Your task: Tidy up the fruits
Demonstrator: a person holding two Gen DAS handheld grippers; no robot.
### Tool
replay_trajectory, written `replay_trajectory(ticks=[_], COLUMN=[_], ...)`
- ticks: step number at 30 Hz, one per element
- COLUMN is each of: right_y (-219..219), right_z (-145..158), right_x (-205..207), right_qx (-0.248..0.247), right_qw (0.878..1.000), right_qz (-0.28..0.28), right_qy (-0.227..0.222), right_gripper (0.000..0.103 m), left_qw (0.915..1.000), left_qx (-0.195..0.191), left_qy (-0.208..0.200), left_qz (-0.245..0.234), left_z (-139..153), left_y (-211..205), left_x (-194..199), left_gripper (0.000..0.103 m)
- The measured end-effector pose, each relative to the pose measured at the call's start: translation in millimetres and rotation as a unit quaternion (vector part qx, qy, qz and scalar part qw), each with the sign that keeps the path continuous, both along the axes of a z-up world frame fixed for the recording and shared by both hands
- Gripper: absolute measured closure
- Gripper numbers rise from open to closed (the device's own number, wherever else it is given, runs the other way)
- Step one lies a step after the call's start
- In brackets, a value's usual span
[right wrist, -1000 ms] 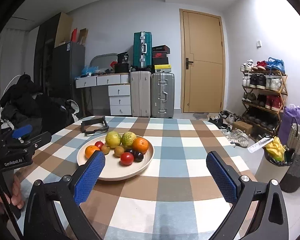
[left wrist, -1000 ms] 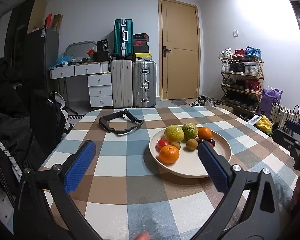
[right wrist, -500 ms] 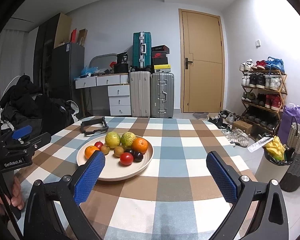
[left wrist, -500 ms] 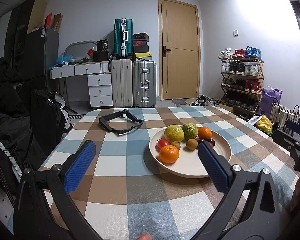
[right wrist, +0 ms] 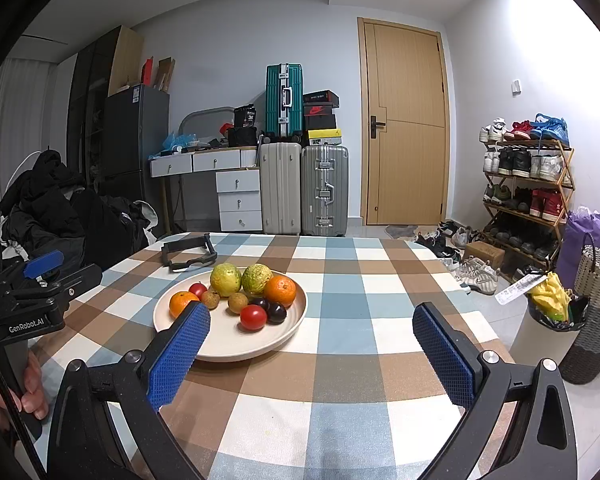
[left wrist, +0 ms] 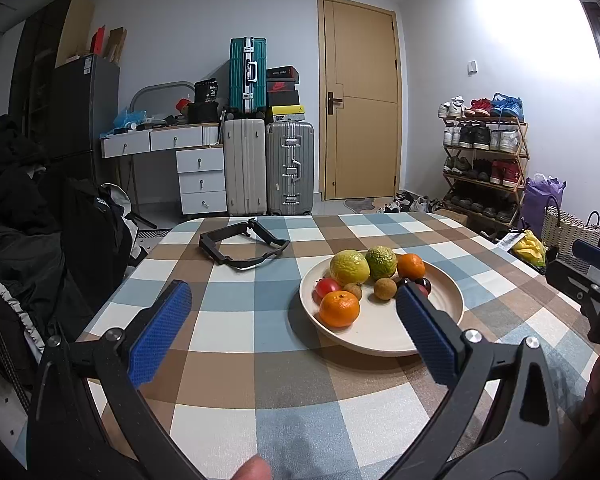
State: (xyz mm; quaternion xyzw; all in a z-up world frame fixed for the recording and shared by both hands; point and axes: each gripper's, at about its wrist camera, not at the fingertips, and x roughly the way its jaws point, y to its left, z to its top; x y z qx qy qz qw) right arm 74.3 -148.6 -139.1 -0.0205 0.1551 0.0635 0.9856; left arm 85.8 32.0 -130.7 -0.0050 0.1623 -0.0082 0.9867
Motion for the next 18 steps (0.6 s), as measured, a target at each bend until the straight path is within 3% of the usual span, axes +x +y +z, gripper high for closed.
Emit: replay_trajectory(ticks=[18], right_y=[-0.2], right_z=[-0.2], right_x=[-0.1], right_qx=[0.001], right_qw=[1.0], right_qz=[0.0], right_qy=[0.0], right_gripper=[0.0], left_qw=[1.0], left_qx=[0.0], left_qy=[0.0], left_qz=[0.0], left_z=[0.5], left_y=[0.3], left_x=[-0.8], left_gripper=[0.001])
